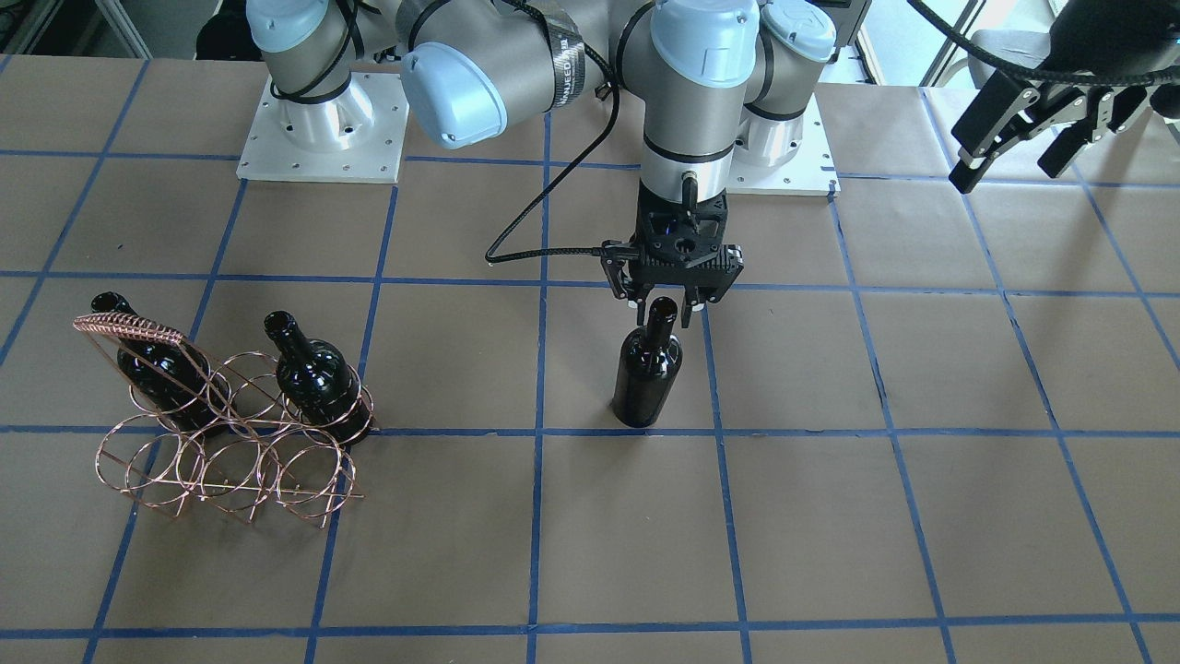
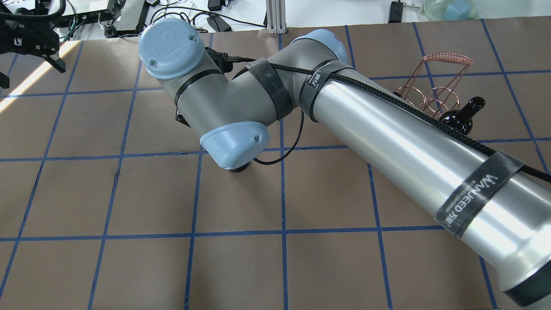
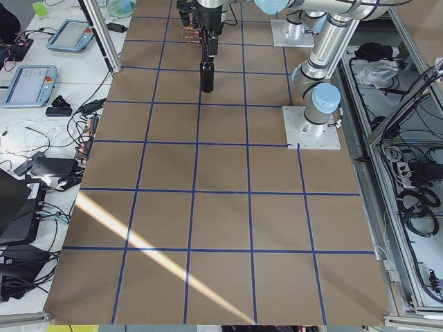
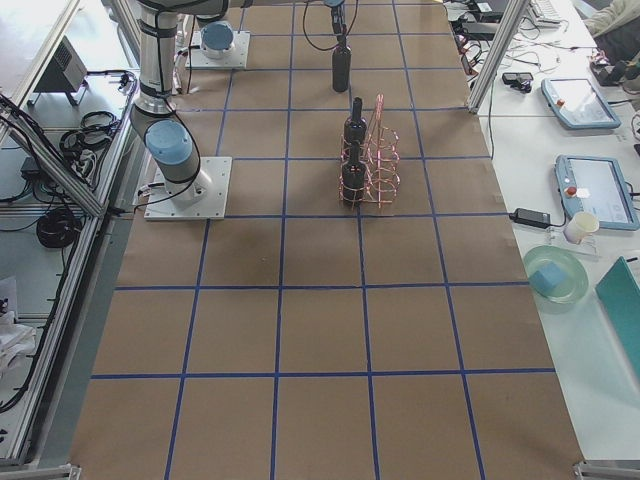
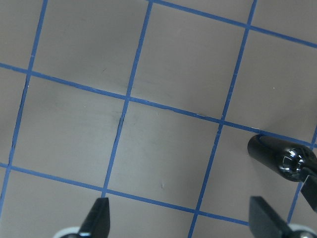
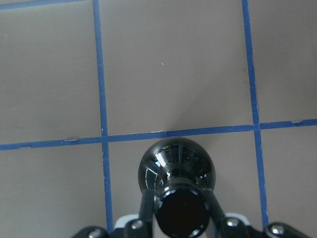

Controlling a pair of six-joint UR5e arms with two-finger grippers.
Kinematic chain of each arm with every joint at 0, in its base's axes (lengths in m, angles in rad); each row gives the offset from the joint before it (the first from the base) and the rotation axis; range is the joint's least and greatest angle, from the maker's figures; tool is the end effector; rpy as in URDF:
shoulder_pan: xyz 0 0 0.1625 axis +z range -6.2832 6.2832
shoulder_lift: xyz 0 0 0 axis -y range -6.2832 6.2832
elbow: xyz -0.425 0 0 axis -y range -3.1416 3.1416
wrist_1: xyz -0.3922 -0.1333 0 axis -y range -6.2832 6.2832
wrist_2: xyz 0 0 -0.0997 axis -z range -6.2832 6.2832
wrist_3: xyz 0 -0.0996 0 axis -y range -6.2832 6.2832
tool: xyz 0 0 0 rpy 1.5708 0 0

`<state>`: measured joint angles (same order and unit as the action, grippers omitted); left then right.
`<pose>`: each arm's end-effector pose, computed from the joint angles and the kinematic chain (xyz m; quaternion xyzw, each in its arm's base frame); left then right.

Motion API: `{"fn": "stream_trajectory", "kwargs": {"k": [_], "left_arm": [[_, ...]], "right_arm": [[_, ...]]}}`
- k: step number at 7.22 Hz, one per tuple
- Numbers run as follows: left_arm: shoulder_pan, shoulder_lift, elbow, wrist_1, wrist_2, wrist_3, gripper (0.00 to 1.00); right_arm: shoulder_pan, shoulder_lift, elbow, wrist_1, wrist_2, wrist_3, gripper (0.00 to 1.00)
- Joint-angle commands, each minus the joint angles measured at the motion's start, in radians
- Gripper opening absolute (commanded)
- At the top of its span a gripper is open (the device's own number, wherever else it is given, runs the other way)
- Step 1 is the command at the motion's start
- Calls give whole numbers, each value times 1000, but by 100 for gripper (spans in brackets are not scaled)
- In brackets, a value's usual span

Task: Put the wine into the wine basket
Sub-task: 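Lift the bottle off the table with the right gripper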

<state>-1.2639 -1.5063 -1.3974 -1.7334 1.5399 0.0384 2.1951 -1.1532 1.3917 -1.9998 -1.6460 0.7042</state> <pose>0.0092 -0.4803 0.5873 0.1332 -0.9903 0.0397 0.0087 0.4938 -0.4702 0.3797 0.0433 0.9938 -0.0979 0.0291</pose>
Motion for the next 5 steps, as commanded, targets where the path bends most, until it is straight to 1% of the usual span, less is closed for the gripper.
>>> {"fn": "stream_trajectory", "kwargs": {"k": [1,2,3,4,5], "left_arm": [[-2,5,-5,-2,0,0,100],[-2,11,-17,0,0,0,100],[-2,15,-20,0,0,0,100],[-2,18,-21,0,0,0,100],[-2,18,-22,0,0,0,100]], "right_arm": [[2,0,6,-5,0,9,65],[2,-2,4,-29,-5,3,66],[2,0,6,-83,-8,5,66],[2,-2,9,-83,-11,6,64],[2,0,30,-94,-17,8,63]]}}
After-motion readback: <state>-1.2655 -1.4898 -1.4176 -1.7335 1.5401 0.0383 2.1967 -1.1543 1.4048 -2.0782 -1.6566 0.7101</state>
